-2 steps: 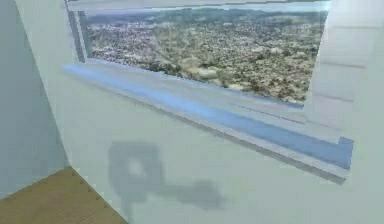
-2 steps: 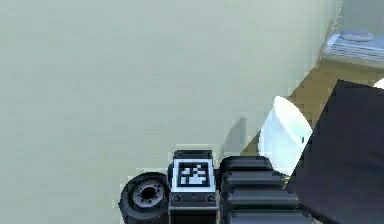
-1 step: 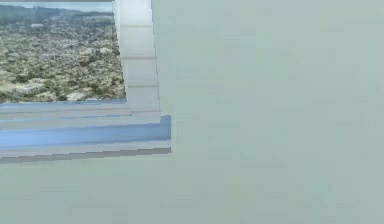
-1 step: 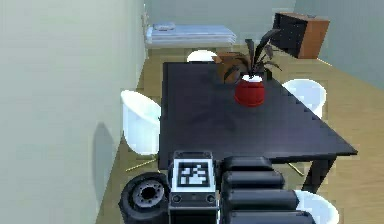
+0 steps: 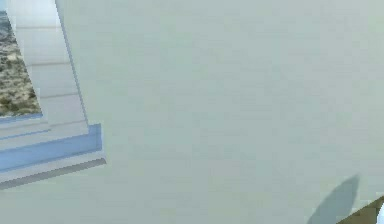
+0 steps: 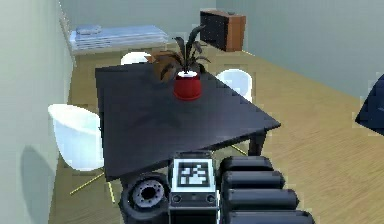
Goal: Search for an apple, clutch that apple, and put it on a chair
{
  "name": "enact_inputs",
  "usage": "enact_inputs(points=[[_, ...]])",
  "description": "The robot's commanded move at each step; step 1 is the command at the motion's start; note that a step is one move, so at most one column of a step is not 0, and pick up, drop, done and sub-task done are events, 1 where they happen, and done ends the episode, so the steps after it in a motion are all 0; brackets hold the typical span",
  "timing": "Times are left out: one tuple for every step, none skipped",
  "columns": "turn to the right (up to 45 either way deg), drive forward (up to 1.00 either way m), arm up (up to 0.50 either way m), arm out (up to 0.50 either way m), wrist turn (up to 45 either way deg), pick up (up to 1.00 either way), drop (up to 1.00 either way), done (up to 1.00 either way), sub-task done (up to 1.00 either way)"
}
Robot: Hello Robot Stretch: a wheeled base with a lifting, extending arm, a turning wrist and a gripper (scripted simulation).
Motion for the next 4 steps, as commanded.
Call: enact_inputs(points=[[0.0,0.0,0.0,0.4,0.0,0.0,0.0,0.0,0.0],[0.0,0.0,0.0,0.0,45.0,0.0,0.0,0.0,0.0],[0.0,0.0,0.0,0.0,45.0,0.0,0.0,0.0,0.0],[0.0,0.0,0.0,0.0,45.0,0.0,0.0,0.0,0.0]])
